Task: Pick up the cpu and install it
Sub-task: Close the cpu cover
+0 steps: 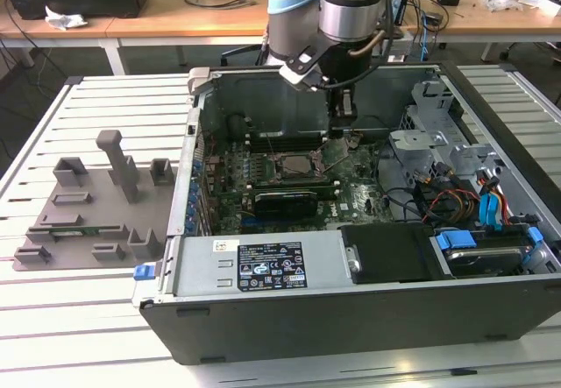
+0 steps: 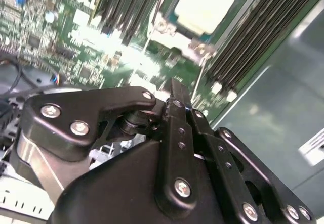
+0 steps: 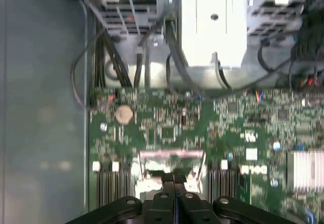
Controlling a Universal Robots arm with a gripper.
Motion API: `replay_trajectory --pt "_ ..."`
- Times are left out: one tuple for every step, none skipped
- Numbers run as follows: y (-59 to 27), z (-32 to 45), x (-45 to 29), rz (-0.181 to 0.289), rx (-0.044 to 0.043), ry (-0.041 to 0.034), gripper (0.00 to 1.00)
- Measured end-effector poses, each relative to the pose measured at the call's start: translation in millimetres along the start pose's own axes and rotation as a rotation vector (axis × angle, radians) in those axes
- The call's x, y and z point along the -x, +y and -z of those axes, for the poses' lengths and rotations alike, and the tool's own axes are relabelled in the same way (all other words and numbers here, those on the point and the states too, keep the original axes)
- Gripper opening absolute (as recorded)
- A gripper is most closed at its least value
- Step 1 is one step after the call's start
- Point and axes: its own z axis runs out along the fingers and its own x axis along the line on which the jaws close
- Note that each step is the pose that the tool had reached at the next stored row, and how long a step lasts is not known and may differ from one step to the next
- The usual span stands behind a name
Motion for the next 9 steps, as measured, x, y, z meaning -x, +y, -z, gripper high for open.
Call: replay_trajectory --pt "3.7 -0.1 0.0 0.0 0.0 0.0 0.11" --pt "8.4 -0.2 0.0 0.0 -0.0001 0.0 0.11" --pt "12.0 -0.3 0.0 0.0 -0.0002 0.0 0.11" --pt "18.0 -0.5 0.0 0.0 -0.0004 0.0 0.11" --pt "21.6 -0.7 0.0 0.0 -0.0007 0.0 0.11" --pt "24.3 -1.5 -0.1 0.0 -0.001 0.0002 0.11" --pt "28.0 -4.5 -0.1 0.0 -0.0023 0.0 0.11" --pt "30.3 -7.1 -0.1 0.0 -0.0035 0.0001 0.11" --pt "32.2 -8.9 -0.1 0.0 -0.0046 0.0 0.11"
